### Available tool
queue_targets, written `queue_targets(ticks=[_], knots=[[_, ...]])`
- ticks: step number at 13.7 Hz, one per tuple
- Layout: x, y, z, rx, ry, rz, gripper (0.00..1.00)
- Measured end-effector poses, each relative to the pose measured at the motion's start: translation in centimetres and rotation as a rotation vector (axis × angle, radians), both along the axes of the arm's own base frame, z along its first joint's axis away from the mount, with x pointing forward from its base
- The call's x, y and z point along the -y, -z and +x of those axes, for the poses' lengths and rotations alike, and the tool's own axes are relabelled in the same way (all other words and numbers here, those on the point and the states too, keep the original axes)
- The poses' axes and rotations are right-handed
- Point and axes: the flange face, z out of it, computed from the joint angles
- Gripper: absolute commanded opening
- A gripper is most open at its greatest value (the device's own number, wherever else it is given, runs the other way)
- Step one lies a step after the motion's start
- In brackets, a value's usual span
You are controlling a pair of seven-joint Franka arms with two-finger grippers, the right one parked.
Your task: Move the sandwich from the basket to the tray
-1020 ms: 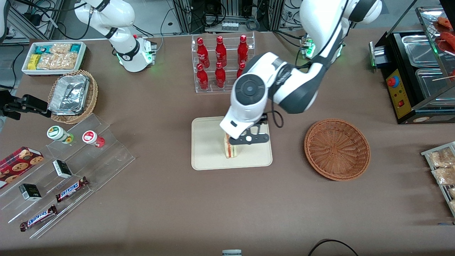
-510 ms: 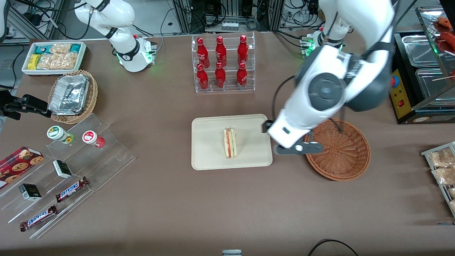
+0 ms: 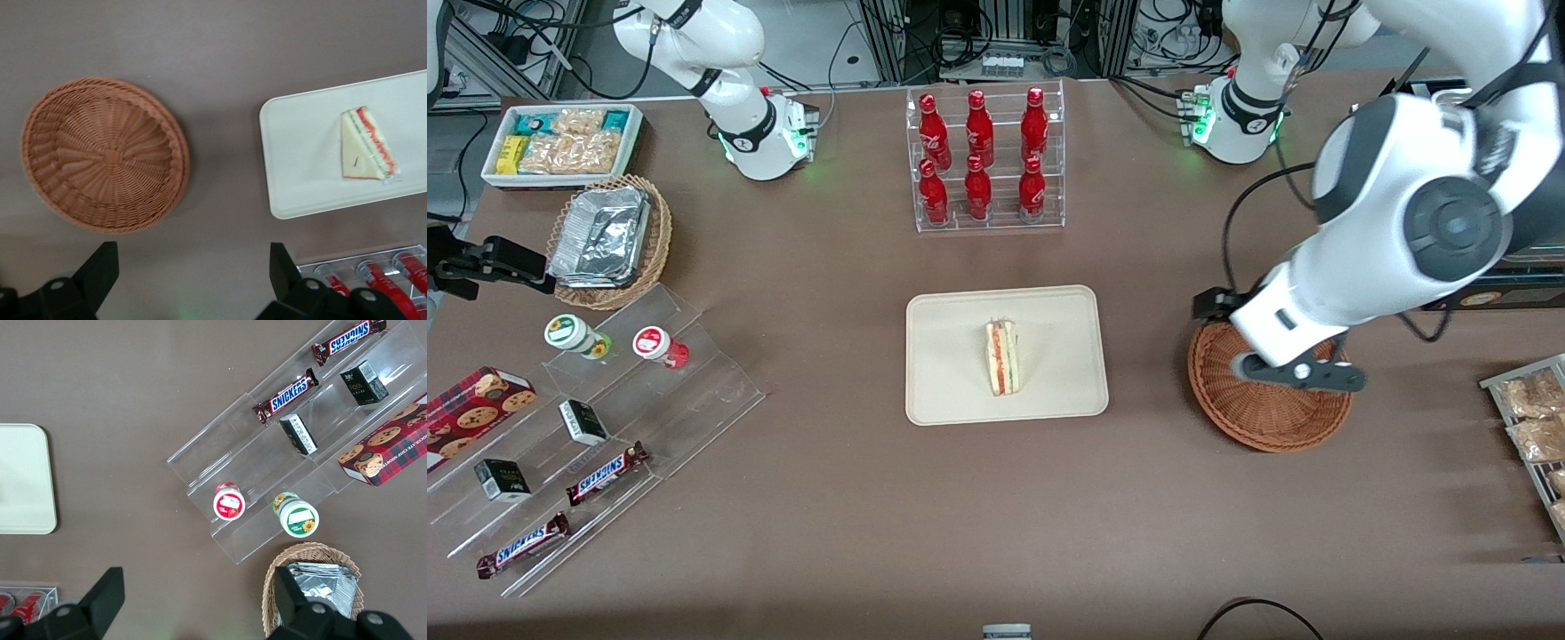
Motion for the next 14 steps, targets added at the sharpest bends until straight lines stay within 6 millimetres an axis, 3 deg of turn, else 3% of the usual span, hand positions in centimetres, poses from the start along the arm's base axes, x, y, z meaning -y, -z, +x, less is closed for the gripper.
queue_targets(ticks=[9, 14], knots=[[-9.4, -1.9, -5.0, -0.022, -0.006, 0.023, 1.0], [-10.9, -2.5, -7.6, -0.048, 0.007, 0.023, 1.0]])
